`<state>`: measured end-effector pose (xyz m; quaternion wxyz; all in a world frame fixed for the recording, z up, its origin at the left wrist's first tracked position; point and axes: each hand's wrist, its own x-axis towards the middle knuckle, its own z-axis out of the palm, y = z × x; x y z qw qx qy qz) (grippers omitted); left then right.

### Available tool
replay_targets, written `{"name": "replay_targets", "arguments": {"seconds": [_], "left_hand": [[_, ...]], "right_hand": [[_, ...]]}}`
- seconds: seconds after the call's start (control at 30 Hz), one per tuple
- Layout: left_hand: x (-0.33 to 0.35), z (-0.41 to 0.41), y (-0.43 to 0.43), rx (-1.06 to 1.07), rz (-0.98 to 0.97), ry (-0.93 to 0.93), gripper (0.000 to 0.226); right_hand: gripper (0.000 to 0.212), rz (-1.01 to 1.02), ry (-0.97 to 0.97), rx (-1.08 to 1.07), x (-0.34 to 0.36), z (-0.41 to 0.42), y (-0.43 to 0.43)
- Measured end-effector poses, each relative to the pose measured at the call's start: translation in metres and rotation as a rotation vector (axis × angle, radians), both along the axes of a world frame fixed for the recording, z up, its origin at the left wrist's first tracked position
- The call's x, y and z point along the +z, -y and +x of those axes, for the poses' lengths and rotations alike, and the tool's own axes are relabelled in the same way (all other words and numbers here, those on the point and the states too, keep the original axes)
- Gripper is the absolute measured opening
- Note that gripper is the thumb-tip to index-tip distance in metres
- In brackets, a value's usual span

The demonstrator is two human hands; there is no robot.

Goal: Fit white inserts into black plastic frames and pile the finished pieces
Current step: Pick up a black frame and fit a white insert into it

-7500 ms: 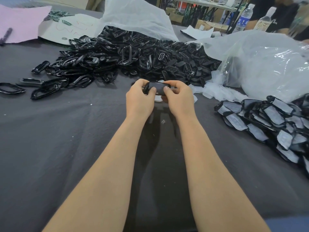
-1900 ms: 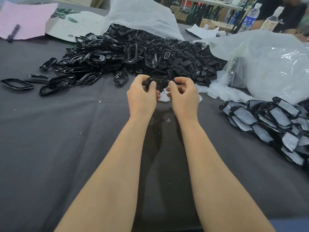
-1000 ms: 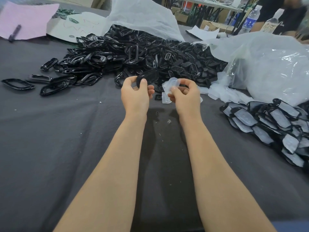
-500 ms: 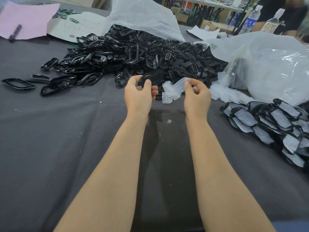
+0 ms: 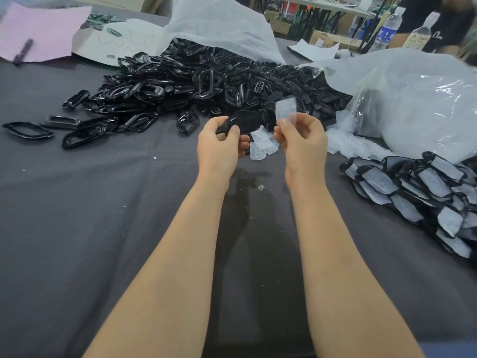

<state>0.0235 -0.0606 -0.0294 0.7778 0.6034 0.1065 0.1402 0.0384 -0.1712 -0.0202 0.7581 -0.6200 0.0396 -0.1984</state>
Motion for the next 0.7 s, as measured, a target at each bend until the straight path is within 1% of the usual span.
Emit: {"name": "replay_targets", "arguments": {"seconds": [0.1, 0.17, 0.27, 0.4, 0.47, 0.5, 0.57, 0.63, 0.7], "left_hand": [[-0.001, 0.001, 0.000, -0.019, 0.009, 0.004, 0.017], [-0.002, 0.002, 0.000, -0.024, 0.005, -0.003, 0.017], [-0.002, 0.003, 0.000, -0.030, -0.018, -0.015, 0.012], [-0.001, 0.002, 0.000, -0.035, -0.044, 0.003, 0.023], [0.000, 0.002, 0.000, -0.043, -0.030, 0.010, 0.026], [0.000, 0.002, 0.000, -0.042, -0.020, 0.012, 0.026], [-0.001, 0.002, 0.001, -0.038, -0.002, 0.008, 0.023], [-0.002, 0.003, 0.001, -0.040, 0.026, 0.012, 0.018], [-0.003, 0.004, 0.002, -0.049, 0.055, 0.022, 0.019]], "right_hand": [[0.011, 0.118, 0.002, 0.061, 0.004, -0.001, 0.001], [0.011, 0.269, -0.004, 0.092, 0.005, -0.001, 0.004], [0.012, 0.476, -0.038, 0.073, 0.006, 0.001, 0.009], [0.015, 0.612, -0.090, 0.042, 0.004, 0.001, 0.012], [0.017, 0.645, -0.097, 0.061, 0.004, 0.000, 0.014], [0.018, 0.637, -0.098, 0.082, 0.005, 0.000, 0.014], [0.018, 0.545, -0.098, 0.132, 0.006, 0.000, 0.011], [0.018, 0.376, -0.084, 0.173, 0.006, -0.001, 0.007], [0.016, 0.150, -0.073, 0.183, 0.004, -0.001, 0.002]]}}
